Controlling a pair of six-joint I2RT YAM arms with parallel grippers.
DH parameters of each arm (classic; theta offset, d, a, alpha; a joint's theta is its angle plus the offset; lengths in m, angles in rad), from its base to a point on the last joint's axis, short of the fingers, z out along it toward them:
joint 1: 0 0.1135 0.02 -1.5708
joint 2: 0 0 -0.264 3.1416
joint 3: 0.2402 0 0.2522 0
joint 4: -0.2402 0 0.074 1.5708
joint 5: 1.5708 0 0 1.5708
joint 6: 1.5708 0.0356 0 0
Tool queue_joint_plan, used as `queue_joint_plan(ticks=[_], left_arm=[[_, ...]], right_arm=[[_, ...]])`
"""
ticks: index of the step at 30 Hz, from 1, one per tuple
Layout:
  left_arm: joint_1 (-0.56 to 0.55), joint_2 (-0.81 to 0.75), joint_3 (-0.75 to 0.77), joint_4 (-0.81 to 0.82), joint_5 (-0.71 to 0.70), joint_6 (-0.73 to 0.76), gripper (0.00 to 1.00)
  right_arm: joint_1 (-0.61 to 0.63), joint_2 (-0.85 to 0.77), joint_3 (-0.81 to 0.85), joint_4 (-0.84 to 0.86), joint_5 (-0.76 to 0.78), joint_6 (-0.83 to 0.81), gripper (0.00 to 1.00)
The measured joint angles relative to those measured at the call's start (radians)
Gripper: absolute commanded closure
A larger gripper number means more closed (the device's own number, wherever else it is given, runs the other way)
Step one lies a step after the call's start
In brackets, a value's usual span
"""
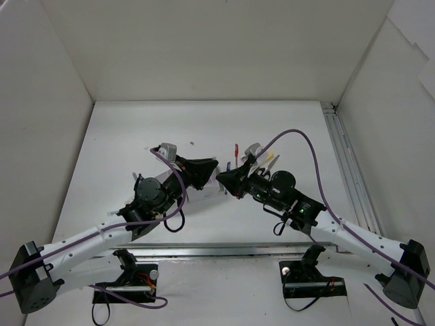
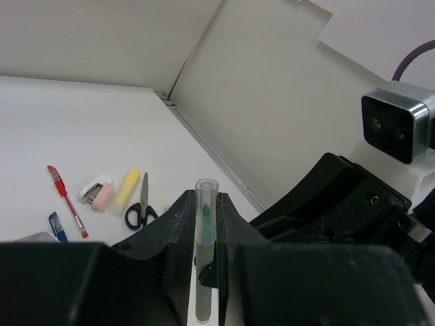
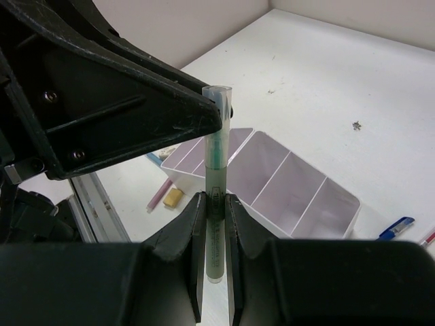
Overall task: Sort the stationery into containers
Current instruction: Close the pen cap on the pen.
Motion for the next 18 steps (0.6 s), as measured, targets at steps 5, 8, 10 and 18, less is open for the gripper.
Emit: queue_joint_plan(ticks=[5, 8, 10, 18], left_arm=[[0.006, 0.0, -0.015, 0.022, 0.03, 0.002, 1.0], [0.006, 0.011, -0.015, 0.032, 0.048, 0.007, 1.0], [0.005, 0.025, -0.015, 0.039, 0.053, 0.008, 1.0], [-0.008, 0.07, -0.015, 0.062, 0.071, 0.005, 1.0]], right_arm=[[0.007, -0.009, 0.0, -0.015, 0.014, -0.029, 1.0], [0.011, -0.016, 0.0, -0.024, 0.024, -0.047, 1.0], [0.011, -0.02, 0.0, -0.04, 0.036, -0.059, 1.0], [0.011, -0.055, 0.0, -0.114, 0.078, -0.092, 1.0]])
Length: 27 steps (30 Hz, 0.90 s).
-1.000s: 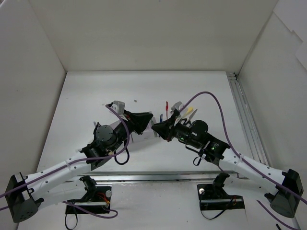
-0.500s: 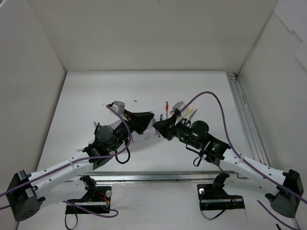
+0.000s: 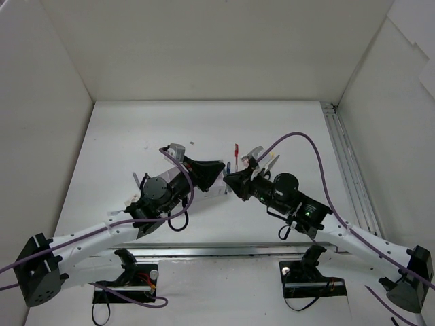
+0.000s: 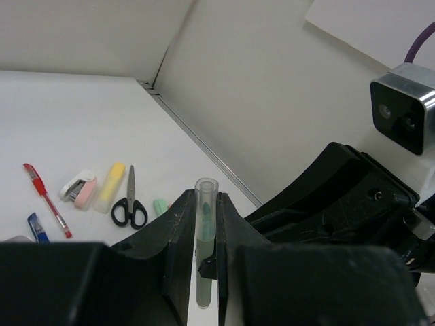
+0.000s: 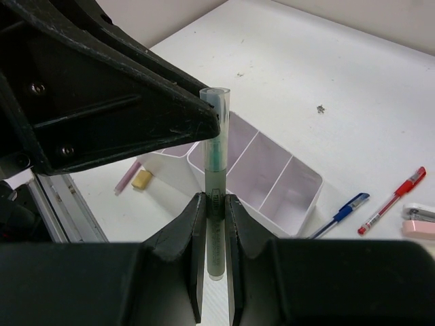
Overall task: Sort the stationery into containers
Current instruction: Close the pen cap on the pen.
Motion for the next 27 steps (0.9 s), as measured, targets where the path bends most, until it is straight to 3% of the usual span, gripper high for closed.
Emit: queue_joint_plan(ticks=[10, 18, 22, 27], left_arm=[[-0.024, 0.141, 0.019, 0.117, -0.005, -0.023, 1.0], [-0.062, 0.133, -0.013, 0.144, -0.046, -0.046, 1.0], [-0.101, 0.097, -0.013, 0.083, -0.054, -0.024, 1.0], [-0.214, 0.107, -0.058, -0.165, 0.079, -0.019, 1.0]], right_arm=[[-0.058, -0.016, 0.0, -0.063, 0.003, -0.003, 1.0], [-0.066, -0.016, 0.027, -0.142, -0.016, -0.016, 1.0], [-0.07, -0.016, 0.051, -0.116, -0.012, -0.029, 1.0], [-0.117, -0.043, 0.167, 0.127, 0.032, -0.032, 1.0]])
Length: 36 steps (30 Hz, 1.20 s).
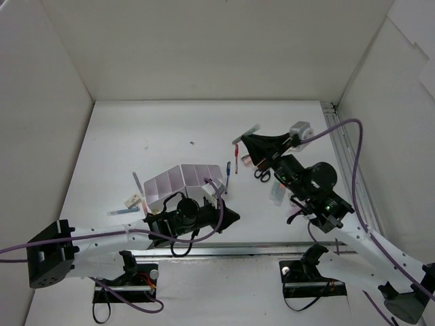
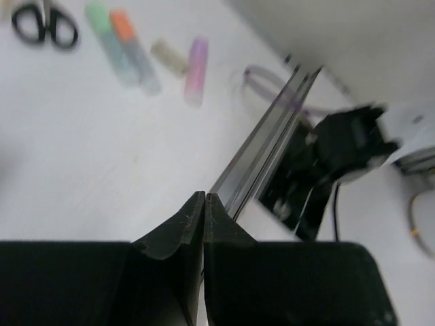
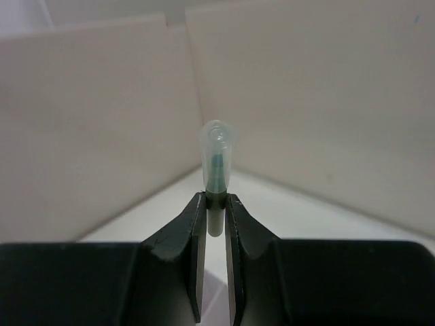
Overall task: Sort the stationery into containers
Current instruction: Close the pen cap on the pen, then place the pen in the storage box.
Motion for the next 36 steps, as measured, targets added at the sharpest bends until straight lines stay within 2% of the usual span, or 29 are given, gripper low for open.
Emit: queue_joint_plan(ticks=[6, 11, 12, 13, 14, 15, 16, 22, 27, 31, 36], left_arm=[[-0.001, -0.045, -0.05, -0.212, 0.007, 0.013, 1.0], [0.0, -0.179, -0.014, -0.312, -0.035, 0.064, 1.0], [0.0, -0.203, 0.003, -0.336, -0.053, 0.077, 0.94], [0.0, -0.231, 0.024, -0.36, -0.075, 0.094, 0.69], [0.0, -0.257, 0.045, -0.386, -0.101, 0.113, 0.51], [0.0, -0.283, 0.07, -0.418, -0.132, 0.12, 0.03], [0.0, -0.308, 0.094, -0.446, -0.166, 0.128, 0.01], [0.04, -0.418, 0.24, -0.732, -0.47, 0.053, 0.0], [0.201, -0.468, 0.308, -1.045, -0.691, -0.14, 0.0], [0.357, -0.52, 0.305, -1.23, -0.769, -0.259, 0.0], [0.531, -0.568, 0.25, -1.294, -0.761, -0.297, 0.01]], right_arm=[[-0.001, -0.072, 0.061, 0.099, -0.005, -0.01, 1.0], [-0.001, -0.051, 0.082, 0.002, -0.016, -0.026, 1.0], [-0.001, -0.045, 0.086, -0.027, -0.019, -0.032, 1.0], [-0.001, -0.035, 0.089, -0.054, -0.02, -0.036, 1.0], [-0.001, -0.026, 0.09, -0.082, -0.022, -0.039, 1.0], [-0.001, -0.016, 0.09, -0.113, -0.024, -0.041, 1.0], [-0.001, -0.006, 0.09, -0.14, -0.027, -0.042, 1.0], [-0.002, 0.084, 0.086, -0.178, -0.05, -0.034, 1.0], [0.008, 0.272, 0.07, -0.092, -0.121, -0.006, 1.0], [0.054, 0.472, 0.074, -0.026, -0.155, 0.011, 1.0], [0.098, 0.669, 0.097, 0.015, -0.176, 0.023, 1.0]])
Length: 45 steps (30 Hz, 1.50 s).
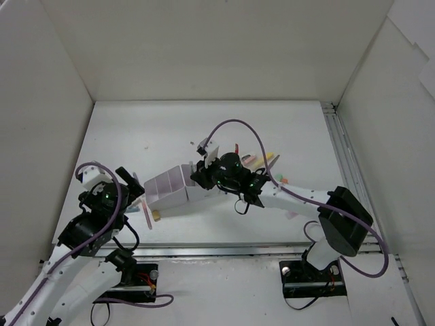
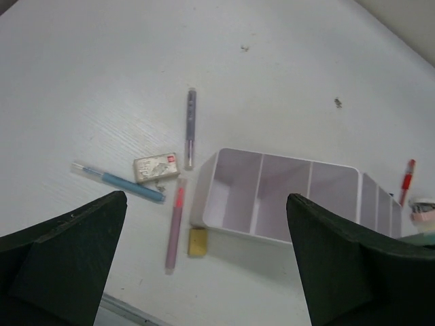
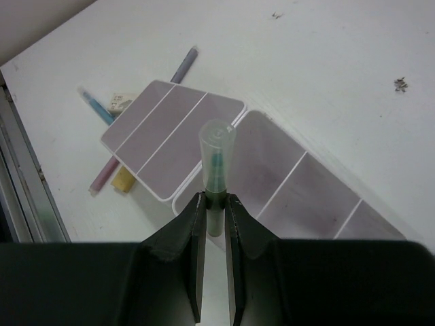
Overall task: Sort the stationery into containers
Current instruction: Place the pen in the storage box, then pick up the pen from the center of the board.
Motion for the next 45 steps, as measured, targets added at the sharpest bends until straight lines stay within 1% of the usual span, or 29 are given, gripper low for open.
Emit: queue_joint_plan(ticks=[2, 6, 7, 9, 10, 12, 13, 14, 18, 19, 22, 25, 29, 30, 31, 33, 35, 37, 39, 43, 44, 45], left_arm=[[0.068, 0.023, -0.011, 0.001, 0.031, 0.008, 0.01], [0.272, 0.098, -0.043, 0.07, 0.186, 0.072, 0.01], [0.332, 0.122, -0.062, 0.099, 0.241, 0.089, 0.0], [0.428, 0.158, -0.085, 0.131, 0.32, 0.119, 0.01], [0.47, 0.183, -0.09, 0.143, 0.355, 0.131, 0.01], [0.528, 0.225, -0.091, 0.163, 0.407, 0.153, 0.01], [0.547, 0.239, -0.091, 0.172, 0.428, 0.16, 0.01], [0.567, 0.251, -0.091, 0.184, 0.449, 0.169, 0.0], [0.602, 0.281, -0.089, 0.22, 0.507, 0.196, 0.0], [0.606, 0.289, -0.088, 0.23, 0.516, 0.202, 0.0], [0.615, 0.31, -0.079, 0.249, 0.535, 0.216, 0.01], [0.627, 0.331, -0.069, 0.266, 0.547, 0.228, 0.0], [0.644, 0.387, -0.049, 0.289, 0.559, 0.237, 0.0], [0.649, 0.407, -0.042, 0.296, 0.561, 0.238, 0.01], [0.654, 0.432, -0.033, 0.303, 0.563, 0.24, 0.01], [0.661, 0.487, -0.017, 0.32, 0.57, 0.241, 0.0], [0.661, 0.542, -0.001, 0.335, 0.577, 0.241, 0.01], [0.661, 0.608, 0.023, 0.344, 0.584, 0.242, 0.04], [0.661, 0.684, 0.06, 0.354, 0.593, 0.243, 0.09], [0.661, 0.819, 0.146, 0.365, 0.593, 0.239, 0.17], [0.661, 0.852, 0.169, 0.365, 0.59, 0.237, 0.21], [0.661, 0.883, 0.19, 0.365, 0.587, 0.235, 0.22]], right_arm=[[0.013, 0.04, 0.007, 0.01, 0.001, -0.001, 1.0], [0.027, 0.103, 0.036, 0.051, 0.002, -0.005, 0.99], [0.028, 0.113, 0.04, 0.056, 0.003, -0.006, 0.93], [0.032, 0.128, 0.043, 0.068, 0.006, -0.009, 0.88], [0.033, 0.135, 0.044, 0.072, 0.006, -0.009, 0.81], [0.034, 0.151, 0.045, 0.079, 0.01, -0.009, 0.72], [0.034, 0.158, 0.046, 0.08, 0.011, -0.008, 0.63], [0.033, 0.164, 0.046, 0.081, 0.017, -0.006, 0.6], [0.032, 0.17, 0.046, 0.077, 0.031, -0.006, 0.51], [0.032, 0.168, 0.046, 0.077, 0.034, -0.005, 0.47], [0.033, 0.145, 0.046, 0.066, 0.043, -0.008, 0.41], [0.038, 0.072, 0.046, 0.042, 0.054, -0.011, 0.37], [0.042, -0.083, 0.046, -0.003, 0.096, -0.021, 0.29], [0.043, -0.121, 0.046, -0.016, 0.109, -0.024, 0.2], [0.045, -0.159, 0.046, -0.035, 0.127, -0.03, 0.16], [0.045, -0.217, 0.046, -0.073, 0.17, -0.034, 0.02], [0.046, -0.26, 0.046, -0.121, 0.224, -0.036, 0.02], [0.046, -0.299, 0.035, -0.166, 0.293, -0.032, 0.02], [0.045, -0.339, 0.013, -0.217, 0.365, -0.019, 0.02], [0.037, -0.407, -0.037, -0.318, 0.497, 0.018, 0.02], [0.034, -0.421, -0.049, -0.34, 0.523, 0.026, 0.02], [0.028, -0.436, -0.062, -0.358, 0.547, 0.034, 0.02]])
